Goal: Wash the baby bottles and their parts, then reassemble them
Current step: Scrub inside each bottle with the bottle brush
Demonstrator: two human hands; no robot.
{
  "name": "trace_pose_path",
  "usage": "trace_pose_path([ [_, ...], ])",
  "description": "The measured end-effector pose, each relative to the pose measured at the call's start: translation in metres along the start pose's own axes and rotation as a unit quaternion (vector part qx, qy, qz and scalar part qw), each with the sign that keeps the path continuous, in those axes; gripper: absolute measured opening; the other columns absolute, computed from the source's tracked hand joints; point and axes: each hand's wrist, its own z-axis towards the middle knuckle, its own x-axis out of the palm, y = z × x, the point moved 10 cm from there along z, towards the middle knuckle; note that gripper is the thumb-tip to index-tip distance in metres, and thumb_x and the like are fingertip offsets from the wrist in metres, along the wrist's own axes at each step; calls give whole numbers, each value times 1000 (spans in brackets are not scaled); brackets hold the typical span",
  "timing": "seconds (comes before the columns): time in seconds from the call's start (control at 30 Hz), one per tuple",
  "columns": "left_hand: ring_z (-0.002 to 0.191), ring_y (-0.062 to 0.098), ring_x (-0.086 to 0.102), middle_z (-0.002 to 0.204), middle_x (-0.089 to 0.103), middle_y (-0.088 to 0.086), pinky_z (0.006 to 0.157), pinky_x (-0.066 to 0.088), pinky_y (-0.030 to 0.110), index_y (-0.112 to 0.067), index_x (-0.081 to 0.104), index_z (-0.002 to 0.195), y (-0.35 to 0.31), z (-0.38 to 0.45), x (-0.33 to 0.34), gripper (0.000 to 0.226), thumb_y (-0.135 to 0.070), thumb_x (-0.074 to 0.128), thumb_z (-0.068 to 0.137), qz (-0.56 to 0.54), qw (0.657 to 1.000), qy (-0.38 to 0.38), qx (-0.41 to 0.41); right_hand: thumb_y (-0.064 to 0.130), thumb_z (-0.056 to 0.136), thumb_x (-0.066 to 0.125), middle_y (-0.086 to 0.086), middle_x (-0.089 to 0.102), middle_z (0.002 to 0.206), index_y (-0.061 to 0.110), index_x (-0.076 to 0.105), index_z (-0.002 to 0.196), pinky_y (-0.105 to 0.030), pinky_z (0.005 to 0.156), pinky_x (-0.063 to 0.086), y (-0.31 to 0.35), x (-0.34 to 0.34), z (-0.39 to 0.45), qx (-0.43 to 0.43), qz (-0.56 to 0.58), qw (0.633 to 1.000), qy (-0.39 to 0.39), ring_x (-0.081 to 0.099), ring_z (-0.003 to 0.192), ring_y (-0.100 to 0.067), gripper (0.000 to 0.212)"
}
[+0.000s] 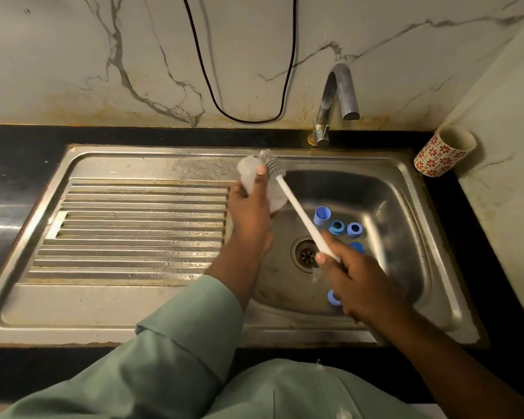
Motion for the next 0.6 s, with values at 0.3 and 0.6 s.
trace_pose_path([
  [0.3, 110, 32, 67, 121, 67, 15, 75, 61, 40, -10, 59, 127, 6, -12, 19, 38, -33, 64, 97, 20, 996, 76, -39, 41, 94, 51, 9, 52, 47, 54, 44, 132, -18, 34, 37, -28, -15, -15, 55, 82, 995, -4, 43, 32, -4, 41],
  [0.6, 112, 36, 65, 129, 63, 22, 63, 60, 37, -7, 52, 135, 9, -2, 10, 44, -32, 60, 100, -1, 997, 64, -44, 34, 98, 49, 13, 52, 52, 39, 45, 140, -4, 40, 35, -15, -12, -12, 19, -8, 1000, -12, 52, 44, 13, 42],
])
